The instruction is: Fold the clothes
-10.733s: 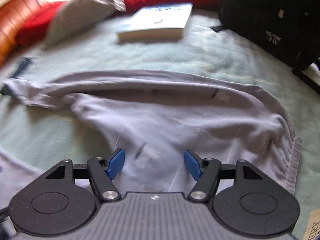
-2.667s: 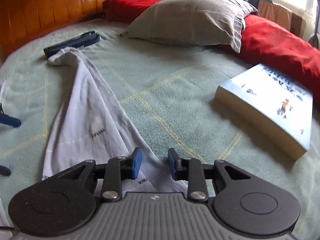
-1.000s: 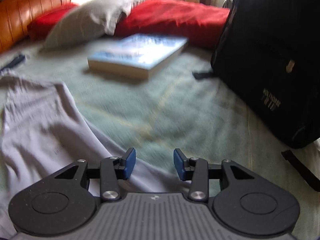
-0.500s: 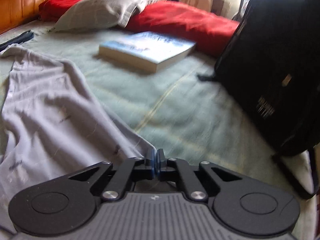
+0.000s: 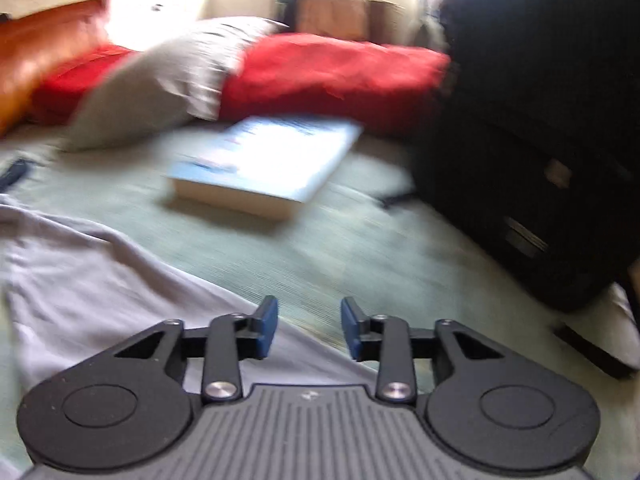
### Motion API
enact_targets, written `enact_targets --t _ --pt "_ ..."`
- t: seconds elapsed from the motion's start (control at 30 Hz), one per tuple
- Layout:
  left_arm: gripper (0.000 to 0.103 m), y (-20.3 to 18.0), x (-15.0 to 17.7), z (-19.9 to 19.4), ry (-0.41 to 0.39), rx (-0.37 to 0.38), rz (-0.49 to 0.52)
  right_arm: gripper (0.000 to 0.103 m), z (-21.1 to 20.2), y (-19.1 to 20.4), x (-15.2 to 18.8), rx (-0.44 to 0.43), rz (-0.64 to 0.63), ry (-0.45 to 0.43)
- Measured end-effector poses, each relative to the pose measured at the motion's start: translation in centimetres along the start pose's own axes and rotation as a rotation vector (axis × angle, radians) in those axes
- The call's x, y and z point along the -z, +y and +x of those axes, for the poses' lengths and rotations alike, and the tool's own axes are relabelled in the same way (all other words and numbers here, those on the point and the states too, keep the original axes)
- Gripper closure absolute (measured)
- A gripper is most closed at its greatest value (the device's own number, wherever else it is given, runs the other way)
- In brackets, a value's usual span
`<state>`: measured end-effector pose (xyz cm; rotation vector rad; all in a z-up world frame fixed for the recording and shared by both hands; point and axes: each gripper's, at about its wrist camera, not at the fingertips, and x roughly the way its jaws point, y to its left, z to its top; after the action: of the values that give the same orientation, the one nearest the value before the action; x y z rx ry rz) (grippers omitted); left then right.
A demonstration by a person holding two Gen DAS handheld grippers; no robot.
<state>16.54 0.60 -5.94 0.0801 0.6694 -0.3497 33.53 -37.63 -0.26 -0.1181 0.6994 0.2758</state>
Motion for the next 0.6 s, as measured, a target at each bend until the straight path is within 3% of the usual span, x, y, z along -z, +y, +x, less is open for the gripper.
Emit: enact_targets --t 0.2,0.33,0.43,0.6 --pt "0.002 0.8 0.4 -0.3 -0.006 -0.004 -0.027 0.06 5.0 5.2 -2.7 -0.046 -0.085 0.028" --pt "0.002 1.3 0.8 -0.3 -0.012 0.001 -0.03 0.06 7.0 7.7 -2.5 -0.083 -0.112 0.089" --pt "0.002 1.7 1.0 0.0 -0.013 -0.004 -0.04 0.06 8.2 9.7 -2.1 -0.061 -0.193 0.122" --pt "0.002 2.2 1.4 0.4 -0.006 0.003 -0.049 0.06 8.5 9.4 -3.2 -0.023 -0.109 0.113"
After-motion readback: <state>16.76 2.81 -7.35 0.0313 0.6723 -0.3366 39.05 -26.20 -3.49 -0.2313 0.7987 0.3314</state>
